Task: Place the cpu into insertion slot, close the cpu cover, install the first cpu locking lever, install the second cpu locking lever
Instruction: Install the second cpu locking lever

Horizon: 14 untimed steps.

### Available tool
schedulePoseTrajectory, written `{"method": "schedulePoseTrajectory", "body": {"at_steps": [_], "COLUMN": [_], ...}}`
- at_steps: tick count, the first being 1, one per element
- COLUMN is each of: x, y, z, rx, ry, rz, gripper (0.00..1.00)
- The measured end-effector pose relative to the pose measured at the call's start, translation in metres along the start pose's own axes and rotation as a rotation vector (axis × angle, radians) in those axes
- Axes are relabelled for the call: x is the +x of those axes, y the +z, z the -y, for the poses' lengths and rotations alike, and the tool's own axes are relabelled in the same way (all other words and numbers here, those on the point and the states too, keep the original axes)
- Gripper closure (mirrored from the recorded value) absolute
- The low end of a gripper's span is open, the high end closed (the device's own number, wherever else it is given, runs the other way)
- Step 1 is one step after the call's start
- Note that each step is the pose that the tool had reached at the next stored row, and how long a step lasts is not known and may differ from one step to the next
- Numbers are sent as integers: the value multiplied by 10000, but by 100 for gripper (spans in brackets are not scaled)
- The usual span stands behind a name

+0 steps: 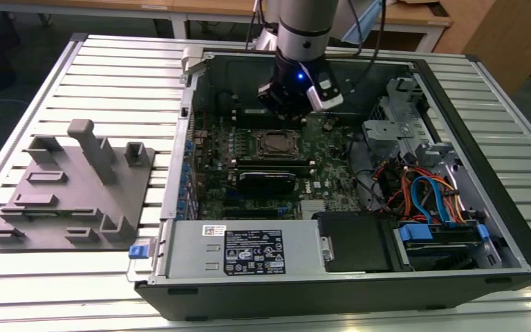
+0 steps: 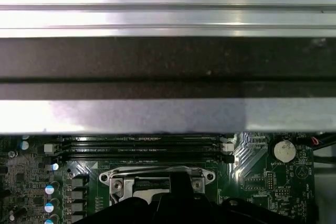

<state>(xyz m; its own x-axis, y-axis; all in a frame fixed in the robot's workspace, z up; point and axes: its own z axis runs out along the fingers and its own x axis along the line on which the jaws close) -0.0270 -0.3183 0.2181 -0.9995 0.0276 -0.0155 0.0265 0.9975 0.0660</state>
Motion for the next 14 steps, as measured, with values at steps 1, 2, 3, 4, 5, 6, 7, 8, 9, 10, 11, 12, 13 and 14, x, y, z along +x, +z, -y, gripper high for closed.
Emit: {"method": "schedulePoseTrajectory", "body": {"at_steps": [1, 2, 3, 4, 5, 6, 7, 8, 9, 10, 11, 12, 13, 14], "x": [0, 0, 0, 0, 0, 0, 0, -1, -1, -1, -1, -1, -1, -1], "y": [0, 0, 0, -1, -6, -13, -21, -30, -39, -48, -53, -57, -63, -67], "z": [2, 3, 4, 4, 5, 4, 3, 3, 2, 1, 2, 2, 2, 1], "rx": [-1, -1, 0, 2, 4, 3, 1, 1, 0, 1, 1, 0, 1, 0], "ry": [0, 1, 0, 0, 0, 0, 0, 0, 0, 0, 0, 0, 0, 0], "rz": [1, 0, 0, -1, -2, -1, 0, 0, 0, 0, 0, 0, 0, 0], "gripper": [90, 90, 90, 90, 90, 90, 90, 90, 90, 90, 90, 90, 90, 90]}}
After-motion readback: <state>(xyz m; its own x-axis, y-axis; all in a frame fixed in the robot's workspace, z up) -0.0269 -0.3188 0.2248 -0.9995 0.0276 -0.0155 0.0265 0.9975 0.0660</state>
